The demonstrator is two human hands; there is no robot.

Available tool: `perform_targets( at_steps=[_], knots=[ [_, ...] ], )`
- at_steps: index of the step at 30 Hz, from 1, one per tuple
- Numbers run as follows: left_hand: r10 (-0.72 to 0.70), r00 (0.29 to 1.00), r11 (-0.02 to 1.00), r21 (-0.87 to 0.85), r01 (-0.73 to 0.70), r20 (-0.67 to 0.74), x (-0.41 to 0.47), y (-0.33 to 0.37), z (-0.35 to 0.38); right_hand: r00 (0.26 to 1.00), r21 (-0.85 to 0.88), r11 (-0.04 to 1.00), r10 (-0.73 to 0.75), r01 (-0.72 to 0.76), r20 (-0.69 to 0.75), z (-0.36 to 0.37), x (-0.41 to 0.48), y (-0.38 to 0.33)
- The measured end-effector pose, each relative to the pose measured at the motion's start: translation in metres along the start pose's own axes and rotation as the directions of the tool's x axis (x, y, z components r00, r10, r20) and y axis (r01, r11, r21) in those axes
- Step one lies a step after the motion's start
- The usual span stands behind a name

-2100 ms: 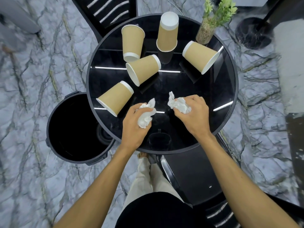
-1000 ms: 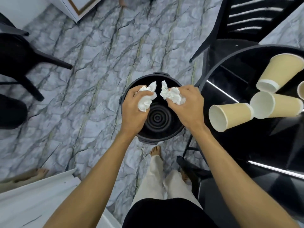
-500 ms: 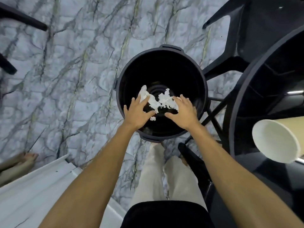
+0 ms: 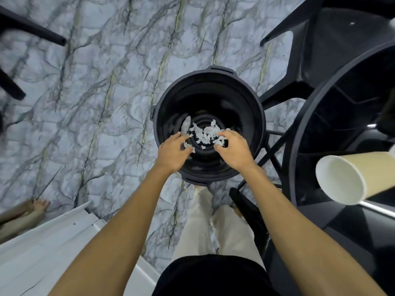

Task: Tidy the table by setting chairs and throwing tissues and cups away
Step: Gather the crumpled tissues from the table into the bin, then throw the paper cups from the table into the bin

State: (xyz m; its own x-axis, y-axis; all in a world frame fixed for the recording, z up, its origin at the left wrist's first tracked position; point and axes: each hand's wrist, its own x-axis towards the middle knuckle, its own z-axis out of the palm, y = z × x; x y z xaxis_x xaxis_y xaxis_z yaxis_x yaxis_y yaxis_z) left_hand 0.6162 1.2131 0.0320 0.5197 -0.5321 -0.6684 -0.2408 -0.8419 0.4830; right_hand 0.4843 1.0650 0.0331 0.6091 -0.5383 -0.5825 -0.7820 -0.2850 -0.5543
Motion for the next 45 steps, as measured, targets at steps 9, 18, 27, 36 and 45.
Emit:
perform_targets(
  at_steps=[9,18,27,36,45],
  knots=[
    [0.183,0.979,0.983,0.05,-0.179,-0.093,-0.063,0.056,-0.031,0.986,0.029,0.991,-0.128,0.132,-0.102,-0.043,-0.065,-0.038],
    [0.427,0.9,0.901,0.119,-0.417,-0.082,-0.125,0.132,-0.022,0.968,0.101,0.983,-0.13,0.154,-0.213,-0.082,-0.171,-0.013],
    [0.625,0.781,0.772,0.149,-0.617,-0.006,-0.171,0.216,0.032,0.916,0.137,0.982,-0.067,0.131,-0.396,-0.12,-0.265,0.058],
    [0.734,0.679,0.662,0.204,-0.721,0.018,-0.189,0.267,0.08,0.872,0.219,0.976,0.097,0.013,-0.48,-0.137,-0.304,0.125],
    [0.709,0.703,0.657,0.317,-0.684,0.048,-0.167,0.269,0.117,0.848,0.232,0.973,0.133,-0.012,-0.512,-0.147,-0.3,0.146]
  ],
)
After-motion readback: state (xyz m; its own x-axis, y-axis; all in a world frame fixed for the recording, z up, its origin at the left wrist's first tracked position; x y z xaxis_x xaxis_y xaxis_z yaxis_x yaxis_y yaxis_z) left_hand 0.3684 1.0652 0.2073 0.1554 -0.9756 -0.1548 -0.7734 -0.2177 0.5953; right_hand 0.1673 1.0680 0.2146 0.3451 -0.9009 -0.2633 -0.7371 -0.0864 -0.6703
